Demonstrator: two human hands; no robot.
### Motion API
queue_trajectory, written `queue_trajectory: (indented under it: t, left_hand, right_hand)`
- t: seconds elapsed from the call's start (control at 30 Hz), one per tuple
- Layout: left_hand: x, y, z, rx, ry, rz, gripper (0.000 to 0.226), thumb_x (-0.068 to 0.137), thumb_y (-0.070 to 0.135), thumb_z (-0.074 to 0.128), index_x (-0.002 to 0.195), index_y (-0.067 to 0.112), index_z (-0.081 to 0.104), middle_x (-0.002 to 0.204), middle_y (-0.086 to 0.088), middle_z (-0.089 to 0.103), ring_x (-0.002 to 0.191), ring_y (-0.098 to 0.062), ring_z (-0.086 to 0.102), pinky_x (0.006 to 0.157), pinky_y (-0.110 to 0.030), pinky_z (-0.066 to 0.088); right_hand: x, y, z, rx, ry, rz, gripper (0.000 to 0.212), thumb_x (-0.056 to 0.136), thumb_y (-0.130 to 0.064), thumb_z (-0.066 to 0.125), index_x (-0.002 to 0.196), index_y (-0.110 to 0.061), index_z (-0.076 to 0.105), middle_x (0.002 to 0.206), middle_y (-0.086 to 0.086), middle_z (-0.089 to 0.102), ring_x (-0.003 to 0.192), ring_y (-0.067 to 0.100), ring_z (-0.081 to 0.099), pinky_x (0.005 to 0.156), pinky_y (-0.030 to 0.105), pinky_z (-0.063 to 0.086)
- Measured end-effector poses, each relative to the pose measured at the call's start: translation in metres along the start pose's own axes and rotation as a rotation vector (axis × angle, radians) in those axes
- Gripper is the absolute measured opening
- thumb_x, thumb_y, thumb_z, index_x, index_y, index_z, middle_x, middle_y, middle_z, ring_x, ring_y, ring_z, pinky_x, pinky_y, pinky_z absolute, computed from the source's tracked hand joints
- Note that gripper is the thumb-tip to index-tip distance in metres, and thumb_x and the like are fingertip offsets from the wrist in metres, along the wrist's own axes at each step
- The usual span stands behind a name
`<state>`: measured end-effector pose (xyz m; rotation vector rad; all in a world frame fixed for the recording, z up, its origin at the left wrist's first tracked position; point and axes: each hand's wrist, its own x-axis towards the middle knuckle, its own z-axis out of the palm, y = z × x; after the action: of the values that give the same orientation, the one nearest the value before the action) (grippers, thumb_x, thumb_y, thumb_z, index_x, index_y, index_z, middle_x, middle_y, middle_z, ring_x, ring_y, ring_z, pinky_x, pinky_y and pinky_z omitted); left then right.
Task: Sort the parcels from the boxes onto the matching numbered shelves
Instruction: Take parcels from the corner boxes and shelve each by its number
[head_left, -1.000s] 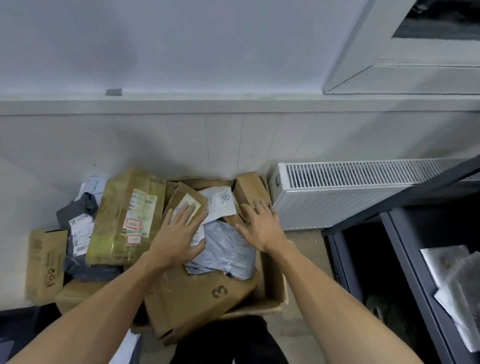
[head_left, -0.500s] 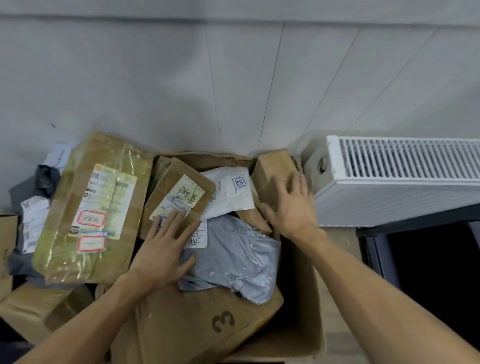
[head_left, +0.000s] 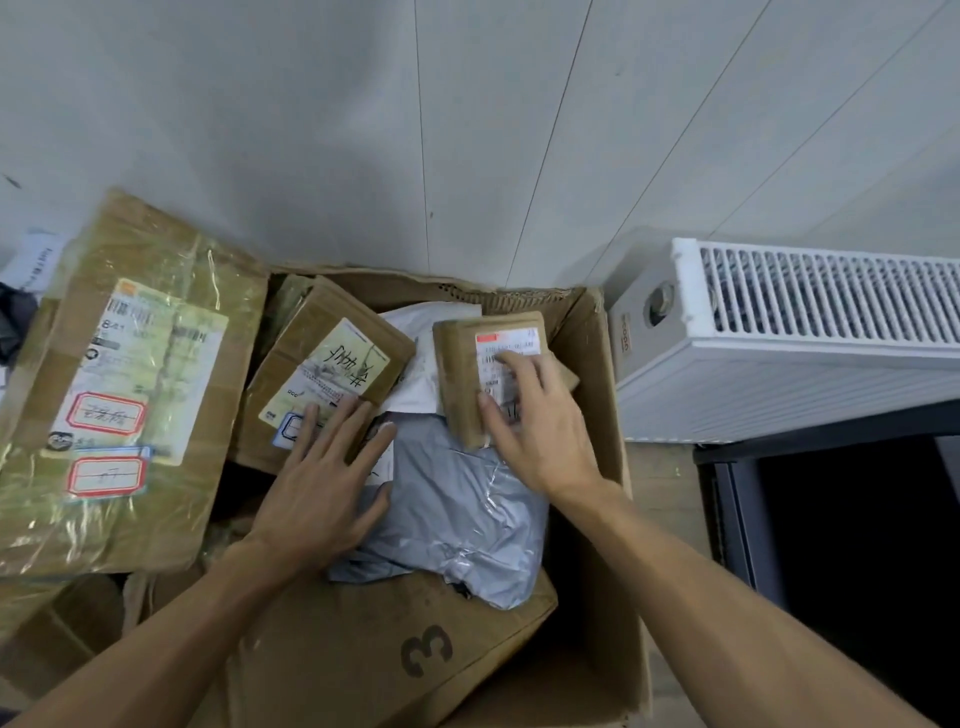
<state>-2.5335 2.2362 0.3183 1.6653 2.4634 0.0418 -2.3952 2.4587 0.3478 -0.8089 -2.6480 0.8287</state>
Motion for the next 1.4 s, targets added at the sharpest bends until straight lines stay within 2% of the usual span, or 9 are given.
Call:
queue_trajectory:
  t: [0.17,0.33,0.47,0.6,0.87,0.97,1.07,1.17,1.4]
  left_hand:
    - [0.004,0.001,0.005,-0.003,0.001,-0.009,0.067,0.093,0.051,0.036,0.147,0.014,0.048,0.156,-0.016,0.038,0.151,-0.030,0.022,0.119,-0.058,0.017]
    - [0.001,0.002,0.009,0.000,0.013,0.008,0.068,0.093,0.051,0.037,0.149,0.013,0.046,0.155,-0.017,0.038,0.151,-0.031,0.020,0.121,-0.056,0.012]
    - [-0.002,0.002,0.007,-0.004,0.023,0.006,0.068,0.093,0.051,0.037,0.149,0.013,0.045,0.155,-0.017,0.038,0.152,-0.031,0.019,0.121,-0.056,0.013]
    - [-0.005,-0.002,-0.002,0.024,0.020,-0.002,0.066,0.092,0.048,0.038,0.145,0.010,0.050,0.153,-0.020,0.040,0.150,-0.034,0.023,0.119,-0.060,0.018]
    - [0.027,-0.042,-0.050,-0.052,0.145,-0.203,0.072,0.089,0.011,0.060,0.153,0.006,0.028,0.159,-0.029,0.020,0.150,-0.044,0.012,0.120,-0.057,0.022]
    - [0.044,-0.047,-0.055,-0.149,0.136,-0.288,0.075,0.091,0.013,0.053,0.155,0.000,0.017,0.158,-0.033,0.014,0.148,-0.047,0.012,0.119,-0.058,0.021]
    - [0.052,-0.055,-0.057,-0.324,0.148,-0.503,0.075,0.094,0.015,0.049,0.155,-0.005,0.011,0.154,-0.035,0.025,0.140,-0.048,0.030,0.115,-0.052,0.028]
    - [0.042,-0.073,-0.061,-0.435,0.008,-0.818,0.073,0.091,0.016,0.065,0.148,-0.006,0.024,0.141,-0.036,0.042,0.127,-0.051,0.043,0.104,-0.046,0.036]
    - [0.040,-0.069,-0.067,-0.593,0.011,-0.793,0.056,0.093,0.022,0.067,0.133,0.006,0.031,0.122,-0.029,0.059,0.108,-0.046,0.057,0.088,-0.044,0.042]
  right_hand:
    - [-0.002,0.008,0.007,0.064,0.055,0.240,0.041,0.088,-0.045,0.070,0.122,-0.024,0.058,0.138,0.006,0.044,0.128,0.026,0.041,0.103,0.043,0.038]
    - [-0.003,0.010,0.003,0.517,-0.095,0.560,0.124,0.058,-0.045,0.095,0.155,-0.025,0.020,0.138,-0.008,0.050,0.131,0.011,0.044,0.112,0.031,0.036]
    - [-0.011,0.019,0.016,0.633,-0.251,0.659,0.112,0.052,-0.054,0.095,0.144,-0.031,0.034,0.122,-0.015,0.063,0.118,0.008,0.059,0.108,0.041,0.047]
    - [-0.018,0.019,0.021,0.791,-0.265,0.673,0.086,0.069,-0.058,0.084,0.141,-0.038,0.041,0.119,-0.012,0.069,0.113,0.011,0.064,0.103,0.043,0.051]
    - [-0.018,0.013,0.029,0.931,-0.306,0.694,0.100,0.063,-0.065,0.086,0.146,-0.052,0.032,0.129,-0.009,0.067,0.120,0.016,0.064,0.108,0.051,0.046]
    - [-0.021,0.009,0.036,0.875,-0.303,0.727,0.108,0.052,-0.075,0.086,0.143,-0.056,0.031,0.135,-0.013,0.062,0.128,0.017,0.057,0.111,0.052,0.041]
    - [-0.024,0.009,0.038,0.886,-0.301,0.747,0.101,0.049,-0.073,0.089,0.132,-0.062,0.034,0.134,-0.012,0.063,0.126,0.018,0.058,0.110,0.053,0.042]
    - [-0.024,0.014,0.039,0.870,-0.292,0.755,0.091,0.049,-0.072,0.089,0.123,-0.073,0.036,0.134,-0.010,0.063,0.127,0.020,0.058,0.110,0.053,0.043]
    - [-0.028,0.012,0.035,0.912,-0.310,0.740,0.100,0.052,-0.068,0.090,0.136,-0.060,0.037,0.127,-0.013,0.067,0.122,0.015,0.062,0.109,0.049,0.044]
